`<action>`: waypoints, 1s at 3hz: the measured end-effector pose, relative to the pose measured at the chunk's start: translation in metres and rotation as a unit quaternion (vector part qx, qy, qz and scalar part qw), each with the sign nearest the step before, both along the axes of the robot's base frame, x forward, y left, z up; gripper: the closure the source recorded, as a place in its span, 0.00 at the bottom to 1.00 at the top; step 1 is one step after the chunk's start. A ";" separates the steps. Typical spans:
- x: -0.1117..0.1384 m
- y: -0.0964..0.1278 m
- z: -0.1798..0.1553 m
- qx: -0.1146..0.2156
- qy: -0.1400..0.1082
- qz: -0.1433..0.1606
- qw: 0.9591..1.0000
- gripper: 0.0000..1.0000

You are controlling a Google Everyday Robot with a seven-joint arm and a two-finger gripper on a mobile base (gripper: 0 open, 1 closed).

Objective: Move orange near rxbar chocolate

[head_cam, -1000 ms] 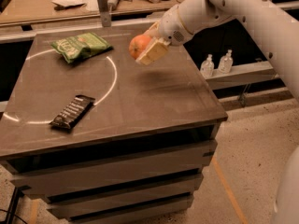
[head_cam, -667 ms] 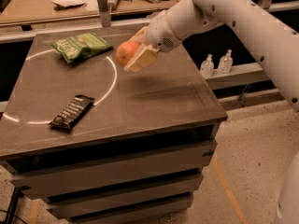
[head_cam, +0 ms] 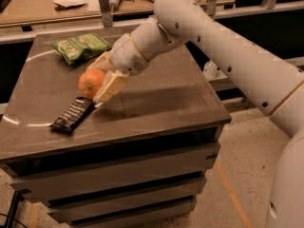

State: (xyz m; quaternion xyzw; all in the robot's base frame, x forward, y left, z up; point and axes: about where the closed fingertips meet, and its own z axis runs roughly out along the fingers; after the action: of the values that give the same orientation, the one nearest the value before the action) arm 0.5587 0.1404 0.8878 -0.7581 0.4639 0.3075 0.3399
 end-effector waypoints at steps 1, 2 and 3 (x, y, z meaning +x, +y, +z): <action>-0.016 0.004 -0.008 -0.011 -0.006 0.017 1.000 1.00; -0.025 -0.002 -0.012 -0.031 -0.023 0.009 0.999 1.00; -0.032 -0.009 -0.016 -0.046 -0.032 0.001 0.998 1.00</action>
Offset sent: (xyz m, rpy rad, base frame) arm -0.0347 -0.0154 -0.0141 -0.1138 -0.0925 -0.0148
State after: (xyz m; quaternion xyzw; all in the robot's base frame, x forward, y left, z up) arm 0.5262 0.1311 0.8717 -0.7826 0.4658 0.2620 0.3193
